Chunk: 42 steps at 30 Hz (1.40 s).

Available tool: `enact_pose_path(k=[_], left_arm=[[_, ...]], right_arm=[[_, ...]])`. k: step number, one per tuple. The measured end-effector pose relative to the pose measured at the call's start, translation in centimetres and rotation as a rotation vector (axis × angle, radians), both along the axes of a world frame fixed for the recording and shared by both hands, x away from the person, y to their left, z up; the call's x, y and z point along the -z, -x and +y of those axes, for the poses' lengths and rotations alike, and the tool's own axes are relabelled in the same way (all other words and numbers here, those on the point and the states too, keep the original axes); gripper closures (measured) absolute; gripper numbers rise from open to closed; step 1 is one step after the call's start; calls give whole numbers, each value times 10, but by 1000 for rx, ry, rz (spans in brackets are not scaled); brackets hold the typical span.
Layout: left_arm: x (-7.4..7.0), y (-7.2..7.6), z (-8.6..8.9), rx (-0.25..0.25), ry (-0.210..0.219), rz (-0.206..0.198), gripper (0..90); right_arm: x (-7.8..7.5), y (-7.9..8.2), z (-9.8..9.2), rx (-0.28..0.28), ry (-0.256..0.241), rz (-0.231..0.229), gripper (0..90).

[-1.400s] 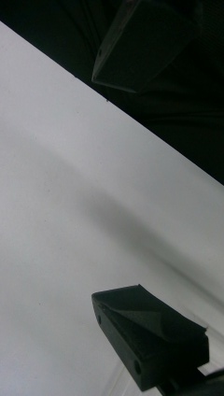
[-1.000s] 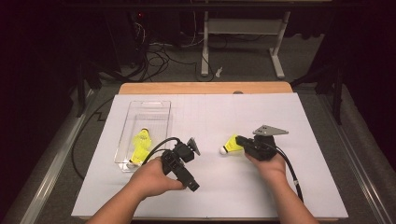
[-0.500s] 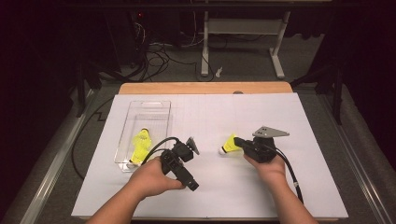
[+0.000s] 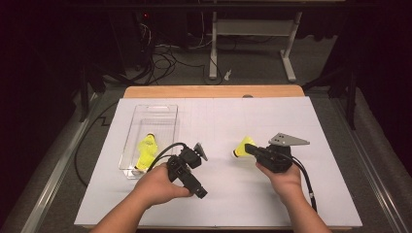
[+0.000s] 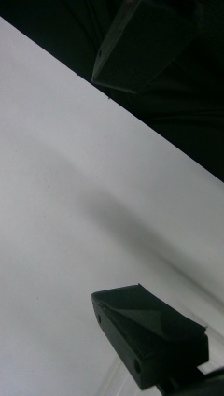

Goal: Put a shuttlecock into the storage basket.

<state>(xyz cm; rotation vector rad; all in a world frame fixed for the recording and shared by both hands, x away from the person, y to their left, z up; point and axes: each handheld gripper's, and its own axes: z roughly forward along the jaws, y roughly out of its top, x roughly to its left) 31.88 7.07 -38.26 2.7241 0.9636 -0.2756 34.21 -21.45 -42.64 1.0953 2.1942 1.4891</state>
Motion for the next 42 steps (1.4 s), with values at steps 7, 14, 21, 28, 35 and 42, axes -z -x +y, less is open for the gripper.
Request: enact_pose_path(k=[7, 14, 21, 28, 35, 42], left_arm=[[0, 2, -1, 9, -2, -11, 24], [1, 4, -3, 15, -6, -20, 23], [5, 7, -6, 17, -1, -30, 24], [14, 12, -7, 29, 13, -27, 26], [22, 14, -12, 23, 8, -35, 32], [24, 17, -17, 24, -3, -48, 6]], right_arm=[[-5, 17, -3, -20, -42, 1, 900], [0, 30, -8, -20, -60, 27, 900], [0, 42, -15, -17, -65, 24, 900], [14, 57, -22, -8, -99, 9, 900], [15, 63, -25, -34, -81, 7, 900], [12, 66, -29, -39, -96, -11, 900]])
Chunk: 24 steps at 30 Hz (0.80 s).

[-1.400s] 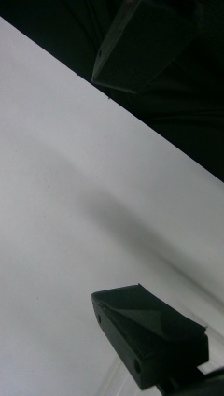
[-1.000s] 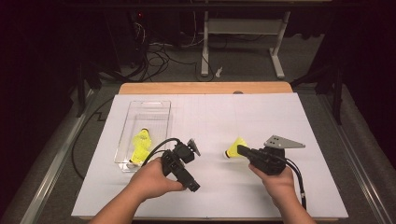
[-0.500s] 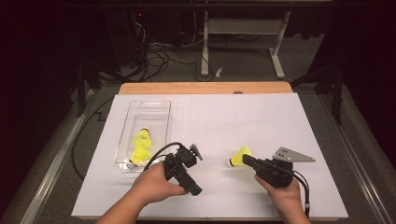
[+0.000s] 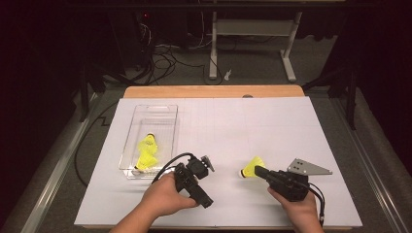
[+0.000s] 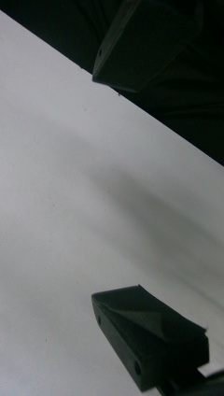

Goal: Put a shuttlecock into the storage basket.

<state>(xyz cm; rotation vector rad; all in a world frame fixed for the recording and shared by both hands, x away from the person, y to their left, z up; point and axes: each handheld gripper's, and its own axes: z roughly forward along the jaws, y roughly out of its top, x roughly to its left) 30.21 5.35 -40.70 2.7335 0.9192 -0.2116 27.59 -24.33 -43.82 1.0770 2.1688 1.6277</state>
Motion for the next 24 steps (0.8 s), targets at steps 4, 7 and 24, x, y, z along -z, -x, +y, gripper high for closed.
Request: enact_pose_path(k=[4, 7, 24], left_arm=[[1, 1, -2, 7, 1, -1, 6], [1, 2, -2, 9, 4, -10, 6], [0, 5, -2, 17, 13, -35, 6]], right_arm=[[0, 0, 1, -4, -17, 5, 900], [-2, 2, 3, -15, -24, 0, 900], [-3, 5, 16, -60, -79, 18, 900]])
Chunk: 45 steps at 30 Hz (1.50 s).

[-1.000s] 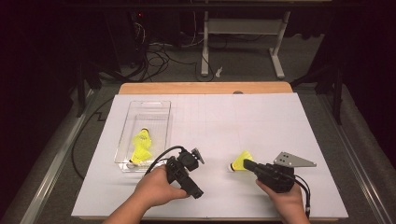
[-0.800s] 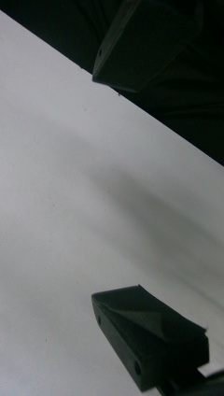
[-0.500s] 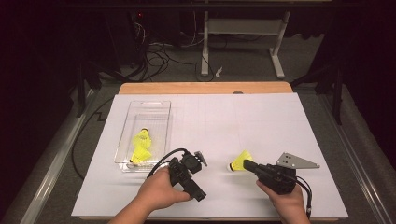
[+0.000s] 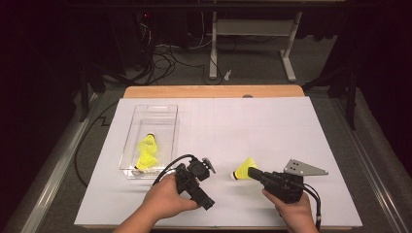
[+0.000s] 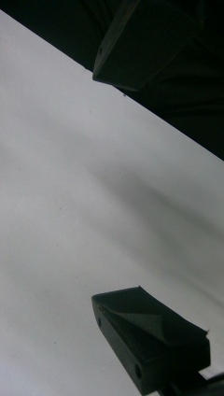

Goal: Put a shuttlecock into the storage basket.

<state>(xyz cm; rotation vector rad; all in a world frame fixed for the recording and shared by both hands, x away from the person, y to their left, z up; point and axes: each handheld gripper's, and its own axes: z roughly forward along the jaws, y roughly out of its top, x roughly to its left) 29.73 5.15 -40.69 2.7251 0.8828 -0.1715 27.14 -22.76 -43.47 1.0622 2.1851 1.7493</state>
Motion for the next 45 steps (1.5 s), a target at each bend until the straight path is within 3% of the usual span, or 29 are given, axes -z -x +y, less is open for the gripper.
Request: enact_pose_path(k=[24, 45], left_arm=[[2, 1, -7, 32, 8, 1, 6], [-3, 3, -10, 59, 37, -48, 30]], right_arm=[[3, 6, 27, -85, -26, 36, 900], [3, 6, 41, -126, -76, 65, 900]])
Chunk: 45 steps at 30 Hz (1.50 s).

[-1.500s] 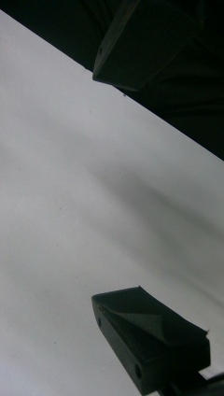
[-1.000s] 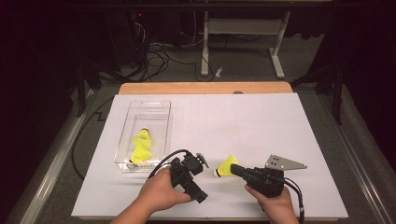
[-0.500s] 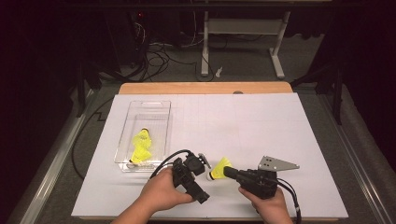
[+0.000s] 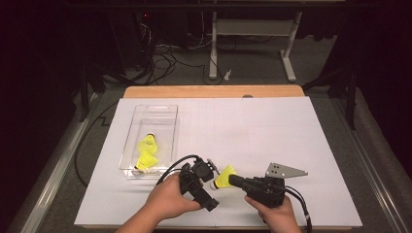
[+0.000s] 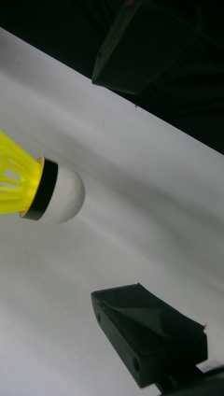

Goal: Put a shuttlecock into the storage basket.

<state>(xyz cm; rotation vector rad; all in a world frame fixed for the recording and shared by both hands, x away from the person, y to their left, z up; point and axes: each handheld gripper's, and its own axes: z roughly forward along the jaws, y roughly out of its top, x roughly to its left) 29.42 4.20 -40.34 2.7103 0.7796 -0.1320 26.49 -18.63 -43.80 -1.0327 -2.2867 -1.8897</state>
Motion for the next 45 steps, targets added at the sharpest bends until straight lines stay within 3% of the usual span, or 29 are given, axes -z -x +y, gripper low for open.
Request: enact_pose_path(k=[8, 36, 45], left_arm=[[2, 0, -3, 16, 2, -34, 146], [-1, -1, -4, 32, 30, -64, 585], [1, 2, -5, 44, 16, -90, 638]], right_arm=[[1, 0, 4, -17, -5, 8, 900], [2, -1, 6, -30, -12, 20, 900], [2, -1, 6, -30, -3, 17, 900]])
